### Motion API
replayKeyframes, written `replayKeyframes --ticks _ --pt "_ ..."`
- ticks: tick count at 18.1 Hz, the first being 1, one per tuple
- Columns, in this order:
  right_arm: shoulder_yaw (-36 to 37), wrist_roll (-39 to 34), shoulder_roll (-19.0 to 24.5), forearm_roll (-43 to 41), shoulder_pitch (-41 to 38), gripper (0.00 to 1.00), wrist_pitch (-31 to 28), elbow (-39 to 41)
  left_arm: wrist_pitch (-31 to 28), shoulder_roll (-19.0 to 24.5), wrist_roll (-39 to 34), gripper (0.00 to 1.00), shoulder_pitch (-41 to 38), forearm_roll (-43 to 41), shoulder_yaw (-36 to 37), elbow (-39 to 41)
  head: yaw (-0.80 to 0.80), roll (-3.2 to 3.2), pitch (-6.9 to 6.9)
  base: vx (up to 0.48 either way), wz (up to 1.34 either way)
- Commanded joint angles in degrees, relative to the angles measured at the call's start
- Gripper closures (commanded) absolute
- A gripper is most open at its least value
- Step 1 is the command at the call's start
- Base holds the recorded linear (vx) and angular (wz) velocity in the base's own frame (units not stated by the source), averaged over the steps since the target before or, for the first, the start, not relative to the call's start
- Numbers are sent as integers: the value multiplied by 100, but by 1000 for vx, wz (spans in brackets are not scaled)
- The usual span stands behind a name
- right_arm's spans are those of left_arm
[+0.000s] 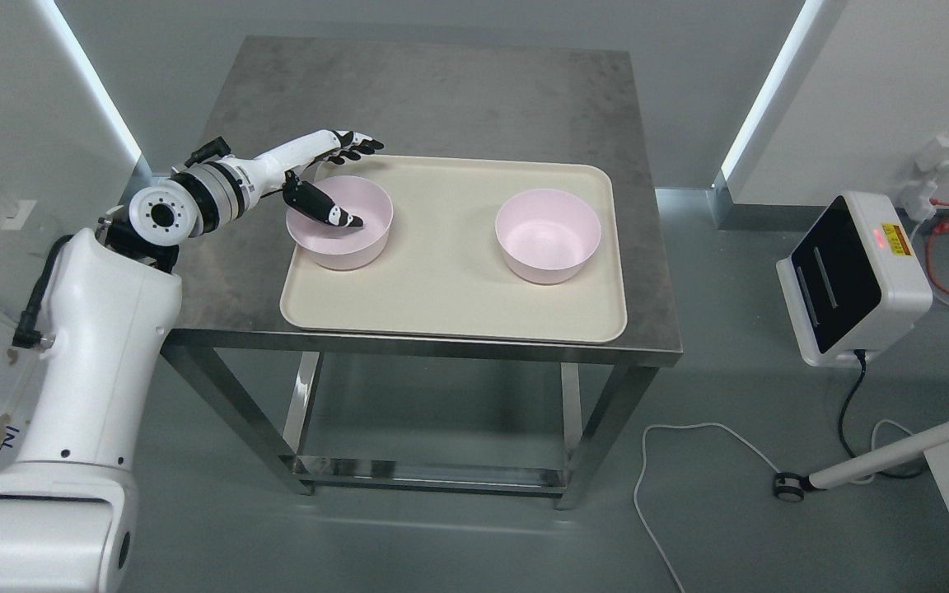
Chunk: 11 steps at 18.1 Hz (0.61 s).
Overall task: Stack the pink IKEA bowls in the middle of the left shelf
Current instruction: 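Grasp the rim of the nearer pink bowl with the left hand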
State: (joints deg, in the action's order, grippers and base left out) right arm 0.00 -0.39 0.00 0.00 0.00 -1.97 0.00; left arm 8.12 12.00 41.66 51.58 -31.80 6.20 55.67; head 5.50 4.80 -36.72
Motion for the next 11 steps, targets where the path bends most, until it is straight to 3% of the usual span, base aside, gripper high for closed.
replayKeyframes --ticks 1,11 --pt "62 4 -100 0 -167 0 3 193 5 -101 -9 36 27 -55 22 -144 0 0 0 0 0" --pt "70 4 -100 0 -167 0 3 193 23 39 -158 52 71 -415 83 -434 0 0 0 0 0"
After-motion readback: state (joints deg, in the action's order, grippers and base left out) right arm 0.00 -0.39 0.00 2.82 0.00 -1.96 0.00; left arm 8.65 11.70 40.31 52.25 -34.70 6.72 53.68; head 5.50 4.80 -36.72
